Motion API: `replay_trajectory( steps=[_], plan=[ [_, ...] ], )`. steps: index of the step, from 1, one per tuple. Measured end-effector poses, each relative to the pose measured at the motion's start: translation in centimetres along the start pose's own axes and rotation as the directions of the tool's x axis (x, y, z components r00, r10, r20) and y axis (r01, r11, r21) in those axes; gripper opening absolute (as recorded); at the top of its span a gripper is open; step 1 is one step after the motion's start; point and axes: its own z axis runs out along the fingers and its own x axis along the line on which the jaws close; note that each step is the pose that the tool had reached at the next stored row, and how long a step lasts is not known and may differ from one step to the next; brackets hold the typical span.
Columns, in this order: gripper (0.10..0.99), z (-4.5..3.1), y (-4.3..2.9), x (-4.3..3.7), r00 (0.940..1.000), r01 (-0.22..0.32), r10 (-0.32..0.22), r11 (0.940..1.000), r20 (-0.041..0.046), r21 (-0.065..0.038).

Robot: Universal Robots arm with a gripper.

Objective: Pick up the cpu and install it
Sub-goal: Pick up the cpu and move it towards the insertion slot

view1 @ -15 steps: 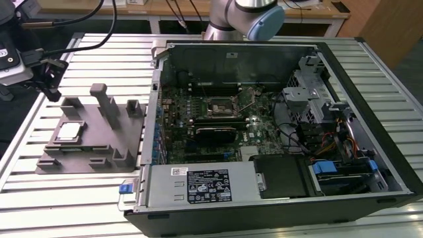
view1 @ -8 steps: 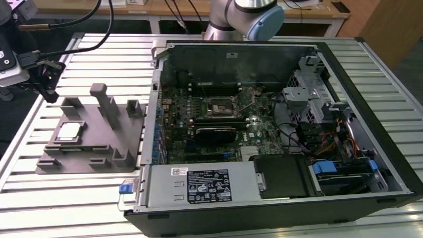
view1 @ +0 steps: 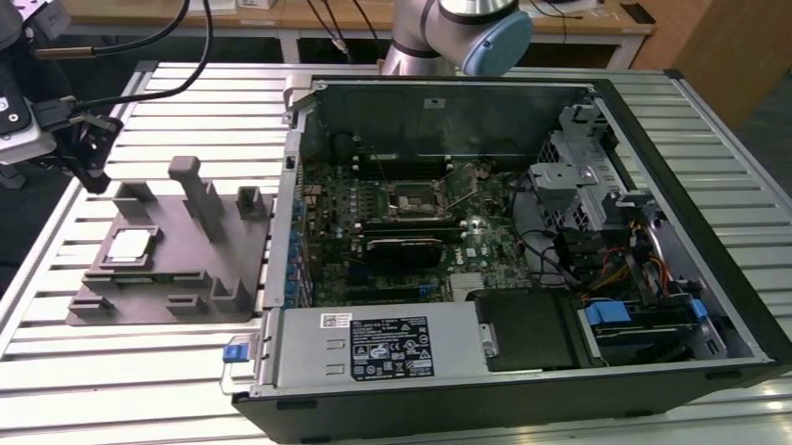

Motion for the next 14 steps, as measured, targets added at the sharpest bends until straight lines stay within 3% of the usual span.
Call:
replay_trajectory(
  steps=[14],
  plan=[
    [0.106, 0.54, -0.07, 0.11, 1.0, 0.0, 0.0, 1.0, 0.0001, 0.0]
  ],
)
